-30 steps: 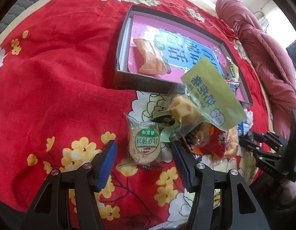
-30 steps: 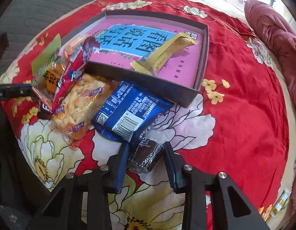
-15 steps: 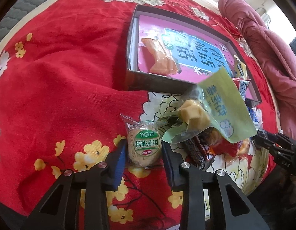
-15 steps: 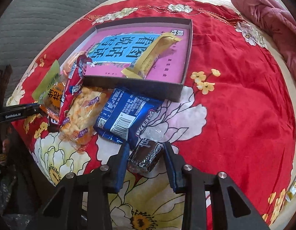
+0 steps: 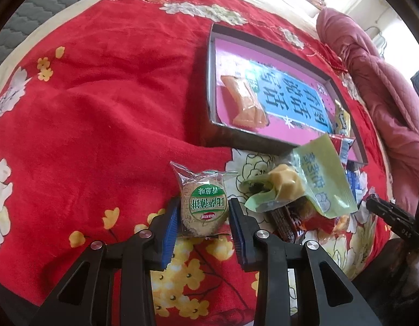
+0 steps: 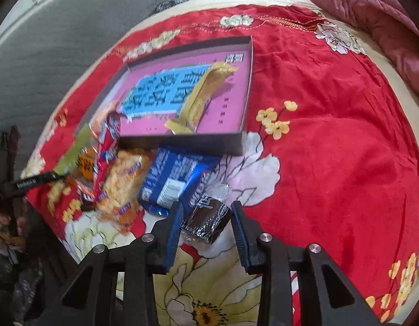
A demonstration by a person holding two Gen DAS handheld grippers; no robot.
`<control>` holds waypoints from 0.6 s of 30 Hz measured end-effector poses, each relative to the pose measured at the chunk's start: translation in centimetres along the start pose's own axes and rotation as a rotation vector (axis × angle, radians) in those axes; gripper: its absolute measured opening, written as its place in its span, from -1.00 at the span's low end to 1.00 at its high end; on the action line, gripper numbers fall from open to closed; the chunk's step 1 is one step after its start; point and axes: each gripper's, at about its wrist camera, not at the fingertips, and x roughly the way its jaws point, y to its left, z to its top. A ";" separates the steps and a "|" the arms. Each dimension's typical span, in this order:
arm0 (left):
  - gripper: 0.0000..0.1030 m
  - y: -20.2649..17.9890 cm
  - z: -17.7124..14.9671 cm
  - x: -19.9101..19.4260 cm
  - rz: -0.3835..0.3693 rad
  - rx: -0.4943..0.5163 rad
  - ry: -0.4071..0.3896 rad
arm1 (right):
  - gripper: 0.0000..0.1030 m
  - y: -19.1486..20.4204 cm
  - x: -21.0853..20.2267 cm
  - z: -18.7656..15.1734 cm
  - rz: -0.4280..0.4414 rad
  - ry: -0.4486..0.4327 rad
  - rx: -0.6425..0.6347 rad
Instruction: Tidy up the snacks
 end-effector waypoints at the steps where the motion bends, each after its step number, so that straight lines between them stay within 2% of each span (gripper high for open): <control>1: -0.28 0.0 0.0 -0.2 -0.002 0.002 -0.005 | -0.29 0.0 -0.2 0.1 0.008 -0.013 0.005; 18: -0.28 -1.7 1.6 -2.9 -0.007 0.019 -0.101 | -0.29 1.1 -1.8 1.4 0.061 -0.154 -0.010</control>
